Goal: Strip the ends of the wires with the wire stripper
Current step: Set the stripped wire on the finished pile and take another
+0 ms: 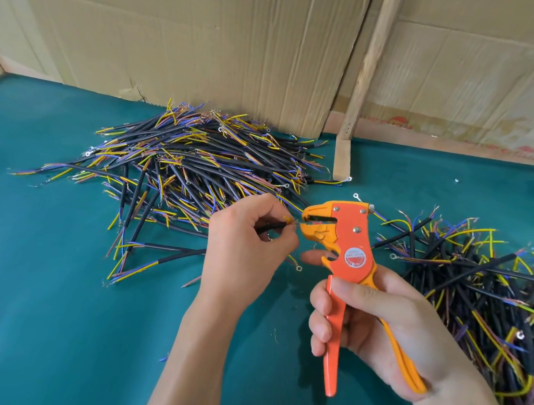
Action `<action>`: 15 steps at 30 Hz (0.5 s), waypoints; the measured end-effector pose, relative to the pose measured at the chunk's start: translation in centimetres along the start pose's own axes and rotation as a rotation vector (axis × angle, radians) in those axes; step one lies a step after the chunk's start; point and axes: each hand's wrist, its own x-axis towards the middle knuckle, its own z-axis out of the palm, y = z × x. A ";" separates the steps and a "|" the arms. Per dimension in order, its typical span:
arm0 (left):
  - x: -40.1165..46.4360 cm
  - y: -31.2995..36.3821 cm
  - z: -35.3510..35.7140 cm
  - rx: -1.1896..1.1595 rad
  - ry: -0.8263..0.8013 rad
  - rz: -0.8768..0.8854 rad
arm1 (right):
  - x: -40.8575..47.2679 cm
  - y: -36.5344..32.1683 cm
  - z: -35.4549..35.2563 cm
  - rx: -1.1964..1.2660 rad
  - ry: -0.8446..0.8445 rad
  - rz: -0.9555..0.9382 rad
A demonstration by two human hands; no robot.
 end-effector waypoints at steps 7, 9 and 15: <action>0.0 -0.2 -0.1 0.003 0.003 -0.008 | 0.1 -0.1 0.3 -0.009 0.026 0.000; 0.1 -0.2 -0.1 0.010 0.003 -0.005 | 0.1 0.0 0.3 -0.020 0.045 -0.003; 0.1 -0.1 -0.1 0.017 -0.009 -0.017 | 0.4 0.4 0.7 -0.003 0.108 -0.027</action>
